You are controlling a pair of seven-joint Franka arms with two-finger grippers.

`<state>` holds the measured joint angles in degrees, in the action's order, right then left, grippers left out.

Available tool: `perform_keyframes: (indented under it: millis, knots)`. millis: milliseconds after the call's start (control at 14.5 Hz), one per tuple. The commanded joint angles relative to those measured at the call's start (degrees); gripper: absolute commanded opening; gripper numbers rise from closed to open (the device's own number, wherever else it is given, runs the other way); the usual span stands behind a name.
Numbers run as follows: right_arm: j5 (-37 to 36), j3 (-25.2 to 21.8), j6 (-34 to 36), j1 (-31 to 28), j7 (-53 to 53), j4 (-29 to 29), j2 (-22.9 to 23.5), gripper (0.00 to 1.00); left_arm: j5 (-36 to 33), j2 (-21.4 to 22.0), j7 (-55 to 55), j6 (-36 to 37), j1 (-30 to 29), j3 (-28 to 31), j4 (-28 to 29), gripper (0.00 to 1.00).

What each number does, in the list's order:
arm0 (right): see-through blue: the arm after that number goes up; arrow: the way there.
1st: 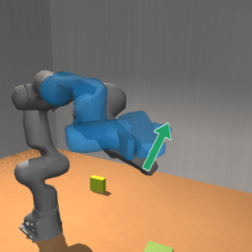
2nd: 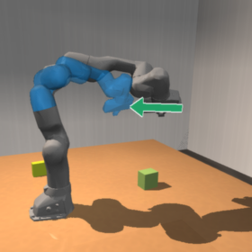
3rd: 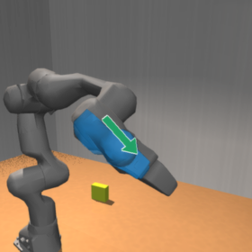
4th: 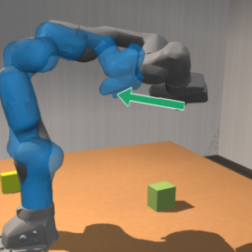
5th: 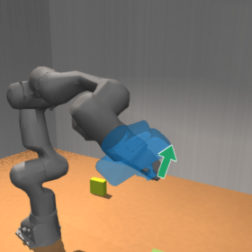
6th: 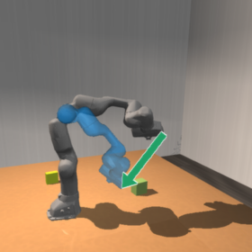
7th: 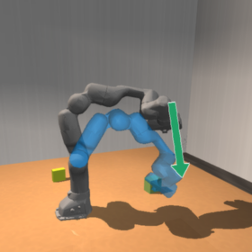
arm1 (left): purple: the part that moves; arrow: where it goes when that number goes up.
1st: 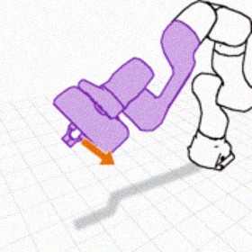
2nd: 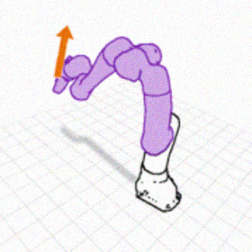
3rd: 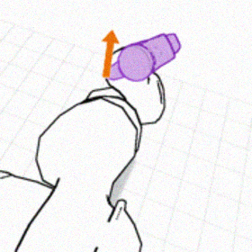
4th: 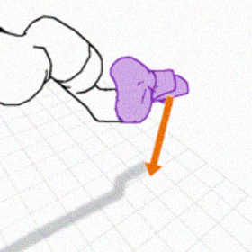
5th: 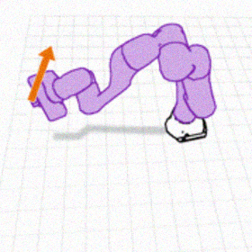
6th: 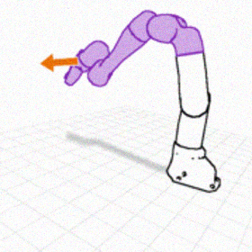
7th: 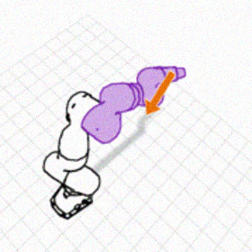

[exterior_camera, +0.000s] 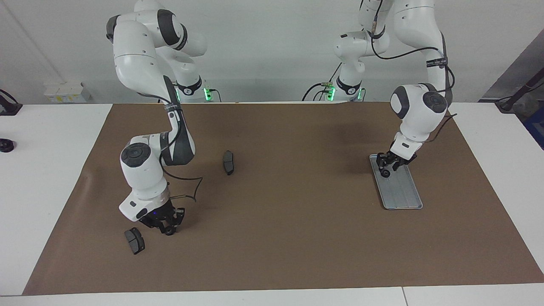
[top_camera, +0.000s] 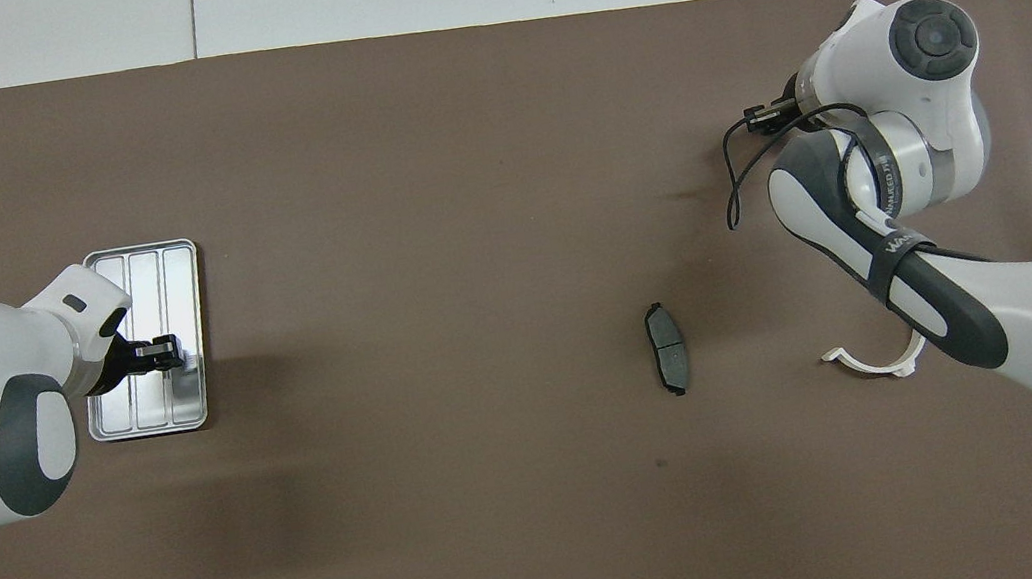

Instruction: Pick bearing gear from pile to tray

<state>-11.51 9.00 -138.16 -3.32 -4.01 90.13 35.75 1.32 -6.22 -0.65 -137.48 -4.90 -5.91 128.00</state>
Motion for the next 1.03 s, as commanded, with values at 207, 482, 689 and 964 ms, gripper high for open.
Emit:
perform_keyframes:
  millis: [207, 482, 689, 964]
  knots:
    - [-0.2, 6.1, -0.4, 6.1, -8.5, -1.3, -2.6, 0.04, 0.6, 1.7, 0.7, 10.3, 0.9, 0.3, -10.0, 1.00]
    - [-0.4, 6.7, -1.1, 14.9, -18.4, -3.7, -2.6, 0.04, 0.5, 2.1, -1.8, 24.2, 1.7, 0.1, -21.3, 1.00]
    - [-0.2, 6.7, -6.3, 21.1, -20.9, -2.8, -2.0, 0.04, 0.2, 3.6, -5.4, 27.9, 3.7, 0.1, -24.9, 1.00]
    - [-0.9, 6.6, -11.0, 27.8, -23.9, -3.6, 0.4, 0.07, 0.3, 2.7, -10.3, 29.7, 6.0, -0.7, -29.0, 1.00]
